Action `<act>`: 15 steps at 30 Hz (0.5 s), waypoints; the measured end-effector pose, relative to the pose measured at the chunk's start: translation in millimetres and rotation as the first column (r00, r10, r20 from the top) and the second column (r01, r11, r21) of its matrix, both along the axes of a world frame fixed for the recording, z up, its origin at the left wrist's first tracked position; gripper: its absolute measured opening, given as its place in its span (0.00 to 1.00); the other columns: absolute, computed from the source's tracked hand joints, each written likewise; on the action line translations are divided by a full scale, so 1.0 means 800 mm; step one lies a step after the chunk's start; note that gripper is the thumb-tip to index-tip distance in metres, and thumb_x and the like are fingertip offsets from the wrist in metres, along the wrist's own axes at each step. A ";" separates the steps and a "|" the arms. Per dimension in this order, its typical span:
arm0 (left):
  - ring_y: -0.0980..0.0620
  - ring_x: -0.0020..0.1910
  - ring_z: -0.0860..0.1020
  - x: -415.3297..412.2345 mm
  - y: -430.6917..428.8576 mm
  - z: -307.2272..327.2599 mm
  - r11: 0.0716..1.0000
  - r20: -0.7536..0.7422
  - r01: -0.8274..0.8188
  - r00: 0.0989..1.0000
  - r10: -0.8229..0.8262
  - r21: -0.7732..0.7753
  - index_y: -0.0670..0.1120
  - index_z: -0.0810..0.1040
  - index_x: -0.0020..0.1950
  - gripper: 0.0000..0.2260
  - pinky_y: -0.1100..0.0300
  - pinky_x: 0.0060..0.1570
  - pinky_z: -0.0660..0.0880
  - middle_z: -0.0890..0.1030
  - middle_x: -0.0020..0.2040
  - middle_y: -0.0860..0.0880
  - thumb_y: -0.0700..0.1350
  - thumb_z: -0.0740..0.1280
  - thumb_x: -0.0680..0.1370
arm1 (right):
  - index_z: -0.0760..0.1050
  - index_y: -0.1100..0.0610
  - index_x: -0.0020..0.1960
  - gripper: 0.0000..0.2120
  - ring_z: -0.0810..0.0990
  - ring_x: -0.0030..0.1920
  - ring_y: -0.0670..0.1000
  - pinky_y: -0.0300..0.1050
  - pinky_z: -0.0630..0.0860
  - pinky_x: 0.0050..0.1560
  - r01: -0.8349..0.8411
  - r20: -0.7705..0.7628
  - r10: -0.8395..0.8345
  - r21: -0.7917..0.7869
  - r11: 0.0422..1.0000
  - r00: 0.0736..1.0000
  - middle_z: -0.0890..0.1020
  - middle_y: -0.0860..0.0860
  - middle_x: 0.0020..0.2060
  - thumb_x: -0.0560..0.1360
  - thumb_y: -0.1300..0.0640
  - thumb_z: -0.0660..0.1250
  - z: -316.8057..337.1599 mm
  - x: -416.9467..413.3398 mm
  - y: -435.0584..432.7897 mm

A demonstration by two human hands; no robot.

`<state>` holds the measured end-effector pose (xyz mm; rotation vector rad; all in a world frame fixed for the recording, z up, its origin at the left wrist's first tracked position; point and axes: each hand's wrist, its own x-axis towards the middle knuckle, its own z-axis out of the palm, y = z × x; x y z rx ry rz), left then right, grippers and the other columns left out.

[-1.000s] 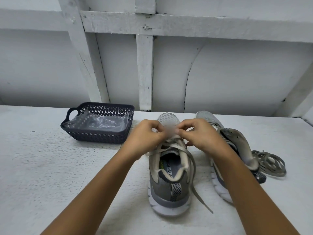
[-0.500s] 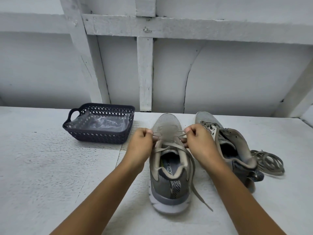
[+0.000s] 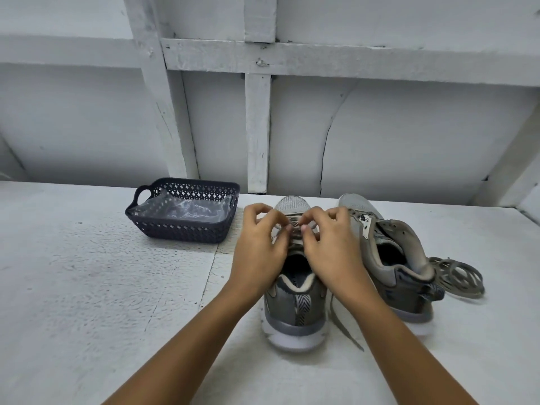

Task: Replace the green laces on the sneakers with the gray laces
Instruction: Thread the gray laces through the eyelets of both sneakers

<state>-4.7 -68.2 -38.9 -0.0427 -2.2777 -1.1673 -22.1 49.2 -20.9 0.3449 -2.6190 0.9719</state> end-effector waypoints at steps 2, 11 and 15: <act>0.61 0.48 0.74 0.000 0.001 -0.001 0.981 0.060 -0.028 0.998 0.017 0.194 0.49 0.74 0.42 0.05 0.71 0.45 0.68 0.71 0.53 0.49 0.41 0.66 0.77 | 0.75 0.56 0.53 0.06 0.77 0.46 0.56 0.44 0.70 0.48 0.040 -0.008 -0.041 -0.045 0.998 0.999 0.66 0.51 0.50 0.77 0.59 0.62 -0.003 0.000 0.001; 0.53 0.51 0.75 0.010 0.000 0.004 0.927 0.256 -0.123 0.966 0.031 0.355 0.44 0.71 0.59 0.10 0.68 0.44 0.67 0.75 0.51 0.51 0.46 0.62 0.79 | 0.69 0.56 0.59 0.10 0.75 0.50 0.52 0.39 0.66 0.46 0.033 0.203 0.012 -0.218 0.975 0.979 0.77 0.54 0.51 0.78 0.57 0.60 -0.006 0.004 0.014; 0.48 0.53 0.76 0.006 -0.001 0.012 0.994 0.486 -0.055 0.874 0.004 0.091 0.44 0.67 0.64 0.18 0.56 0.50 0.73 0.77 0.54 0.48 0.47 0.64 0.75 | 0.59 0.54 0.70 0.24 0.76 0.52 0.57 0.42 0.66 0.45 -0.022 0.304 0.043 -0.072 0.997 0.952 0.77 0.58 0.55 0.76 0.58 0.60 0.001 0.006 0.009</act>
